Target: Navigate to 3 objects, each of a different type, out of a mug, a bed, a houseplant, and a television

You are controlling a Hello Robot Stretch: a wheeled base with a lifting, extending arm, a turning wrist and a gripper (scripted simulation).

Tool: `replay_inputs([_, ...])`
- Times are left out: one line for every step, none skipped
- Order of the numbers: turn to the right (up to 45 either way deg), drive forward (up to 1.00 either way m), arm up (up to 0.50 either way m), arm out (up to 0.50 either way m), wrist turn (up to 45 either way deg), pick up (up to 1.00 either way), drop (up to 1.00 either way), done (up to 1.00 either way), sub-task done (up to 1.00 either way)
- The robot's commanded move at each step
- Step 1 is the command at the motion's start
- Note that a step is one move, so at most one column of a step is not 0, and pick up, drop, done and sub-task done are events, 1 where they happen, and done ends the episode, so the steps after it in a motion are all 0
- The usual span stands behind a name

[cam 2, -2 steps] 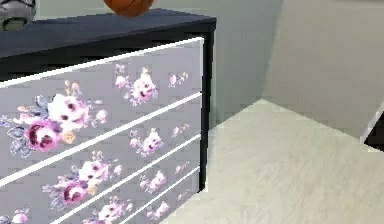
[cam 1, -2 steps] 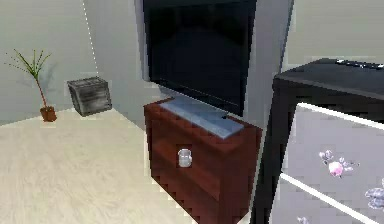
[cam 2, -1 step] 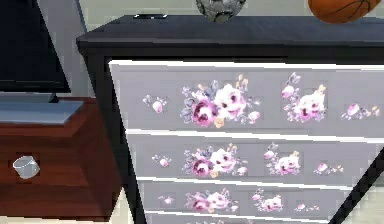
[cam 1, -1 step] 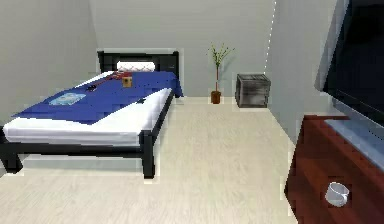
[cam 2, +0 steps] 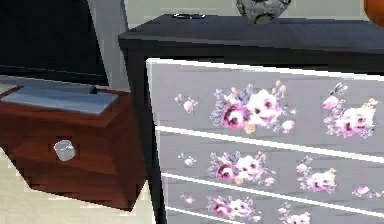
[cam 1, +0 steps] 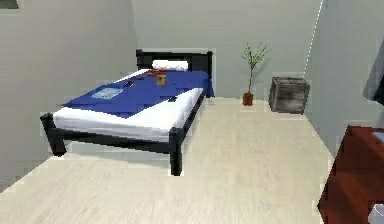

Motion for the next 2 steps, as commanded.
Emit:
replay_inputs([0.0,0.6,0.0,0.0,0.0,0.0,0.0,0.0,0.0])
replay_inputs([45.0,0.0,0.0,0.0,0.0,0.0,0.0,0.0,0.0])
